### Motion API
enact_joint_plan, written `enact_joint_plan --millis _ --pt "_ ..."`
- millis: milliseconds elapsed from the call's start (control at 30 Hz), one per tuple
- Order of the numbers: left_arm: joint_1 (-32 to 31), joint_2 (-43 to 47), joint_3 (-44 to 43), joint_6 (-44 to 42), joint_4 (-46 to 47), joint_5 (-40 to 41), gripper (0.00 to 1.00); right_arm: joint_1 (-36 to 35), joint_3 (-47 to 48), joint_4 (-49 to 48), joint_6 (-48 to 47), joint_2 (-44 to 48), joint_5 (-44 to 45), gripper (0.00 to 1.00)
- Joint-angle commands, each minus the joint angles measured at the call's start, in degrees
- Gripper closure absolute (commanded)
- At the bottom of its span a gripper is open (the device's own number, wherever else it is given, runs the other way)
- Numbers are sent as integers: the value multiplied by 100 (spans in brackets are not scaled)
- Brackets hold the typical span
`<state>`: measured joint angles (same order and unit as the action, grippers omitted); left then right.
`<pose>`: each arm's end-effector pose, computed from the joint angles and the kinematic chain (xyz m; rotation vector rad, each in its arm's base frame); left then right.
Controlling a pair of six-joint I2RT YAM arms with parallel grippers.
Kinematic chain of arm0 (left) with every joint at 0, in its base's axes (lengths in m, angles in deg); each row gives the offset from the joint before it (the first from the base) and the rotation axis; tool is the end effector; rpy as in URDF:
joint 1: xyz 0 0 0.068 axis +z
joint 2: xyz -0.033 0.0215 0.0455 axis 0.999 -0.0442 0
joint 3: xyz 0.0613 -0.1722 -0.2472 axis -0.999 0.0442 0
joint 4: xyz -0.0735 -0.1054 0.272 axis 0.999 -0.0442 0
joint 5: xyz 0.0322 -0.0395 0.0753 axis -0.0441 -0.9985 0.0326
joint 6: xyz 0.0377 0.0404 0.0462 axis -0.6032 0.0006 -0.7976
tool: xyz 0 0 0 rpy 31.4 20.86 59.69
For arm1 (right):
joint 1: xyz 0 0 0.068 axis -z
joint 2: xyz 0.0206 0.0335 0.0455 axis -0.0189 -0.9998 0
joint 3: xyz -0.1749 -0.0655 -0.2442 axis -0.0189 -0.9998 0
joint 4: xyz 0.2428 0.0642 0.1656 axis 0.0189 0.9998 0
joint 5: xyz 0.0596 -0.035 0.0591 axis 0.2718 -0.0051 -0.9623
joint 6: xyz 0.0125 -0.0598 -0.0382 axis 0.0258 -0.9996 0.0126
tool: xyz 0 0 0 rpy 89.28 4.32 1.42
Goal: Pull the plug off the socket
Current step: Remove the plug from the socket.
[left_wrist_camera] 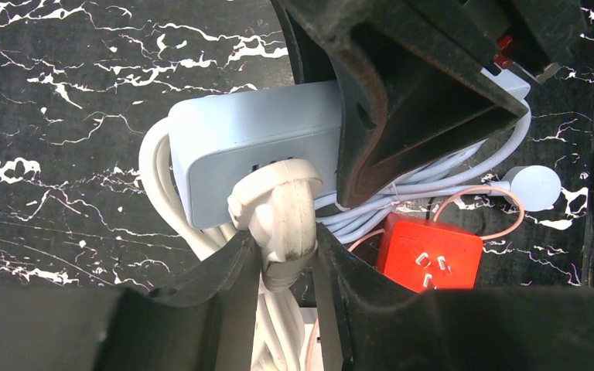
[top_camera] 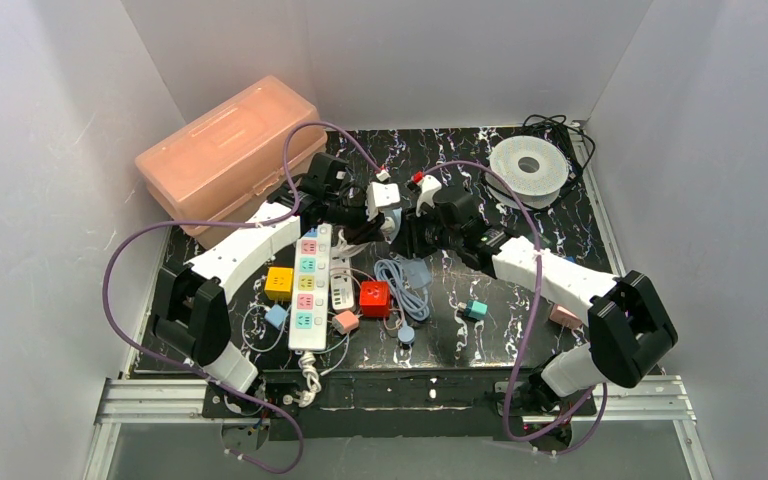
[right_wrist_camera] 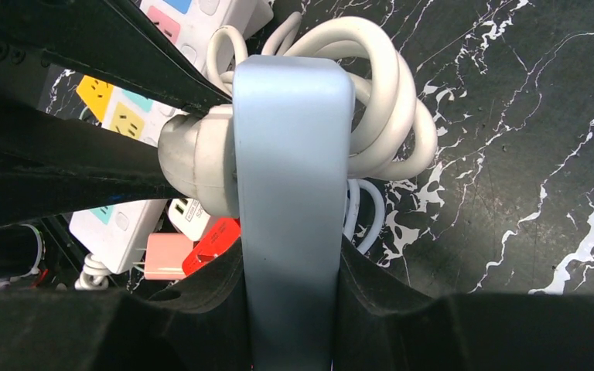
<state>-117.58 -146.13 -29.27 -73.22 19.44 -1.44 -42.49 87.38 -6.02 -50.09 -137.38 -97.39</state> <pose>0.3564 -0.2497 0.3676 1.3474 1.0658 -0.4505 0.2793 0.2601 0.2695 -0.5160 2.1010 0.8220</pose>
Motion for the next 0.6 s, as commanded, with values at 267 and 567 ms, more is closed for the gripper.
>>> enact_joint_plan --millis 267,567 --pt "-151 434 390 -126 711 -93 95 -32 582 -373 263 28 -7 99" --pt "-161 692 614 62 1459 205 100 332 378 -282 586 -650 -158 99"
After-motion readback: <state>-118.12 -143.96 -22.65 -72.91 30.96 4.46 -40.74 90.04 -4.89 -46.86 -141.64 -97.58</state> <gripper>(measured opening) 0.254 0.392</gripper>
